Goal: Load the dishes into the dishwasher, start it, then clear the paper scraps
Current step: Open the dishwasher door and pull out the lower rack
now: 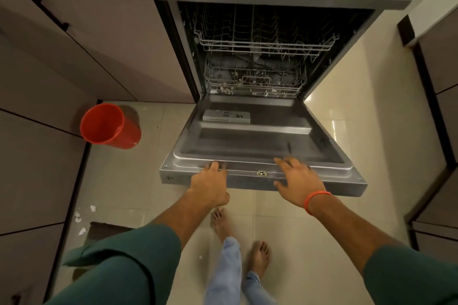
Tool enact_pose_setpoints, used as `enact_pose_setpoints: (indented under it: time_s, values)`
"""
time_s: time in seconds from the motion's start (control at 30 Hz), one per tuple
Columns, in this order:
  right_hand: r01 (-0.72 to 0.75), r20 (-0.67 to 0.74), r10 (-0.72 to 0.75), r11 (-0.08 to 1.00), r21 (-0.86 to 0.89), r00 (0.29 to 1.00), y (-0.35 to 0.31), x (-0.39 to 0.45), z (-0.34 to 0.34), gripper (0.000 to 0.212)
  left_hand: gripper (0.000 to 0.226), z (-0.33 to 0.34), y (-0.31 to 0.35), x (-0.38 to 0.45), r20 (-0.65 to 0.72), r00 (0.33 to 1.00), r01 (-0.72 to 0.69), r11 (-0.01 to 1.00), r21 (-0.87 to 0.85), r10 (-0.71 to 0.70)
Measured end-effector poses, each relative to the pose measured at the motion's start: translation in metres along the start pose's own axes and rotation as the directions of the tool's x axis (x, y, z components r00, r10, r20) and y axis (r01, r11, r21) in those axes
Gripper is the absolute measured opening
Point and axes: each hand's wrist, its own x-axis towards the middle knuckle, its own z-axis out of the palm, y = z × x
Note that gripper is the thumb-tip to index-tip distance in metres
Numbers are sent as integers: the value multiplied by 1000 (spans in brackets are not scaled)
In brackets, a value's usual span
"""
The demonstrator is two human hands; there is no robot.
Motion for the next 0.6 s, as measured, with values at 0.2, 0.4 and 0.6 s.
enact_pose_setpoints:
  time_s: [0.2,0.4,0.6]
  values:
    - [-5,94,10,999,-48,996,-1,1,37,82,89,49,-5,-3,24,1000,2,995,-98,0]
    - [9,193,2,999,-52,981,6,15,65,91,84,110,-4,-8,-36,999,17,989,-147,-23]
    - [1,243,1,1000,-7,970,8,28,97,88,80,136,0,-5,-134,990,29,990,-141,-48]
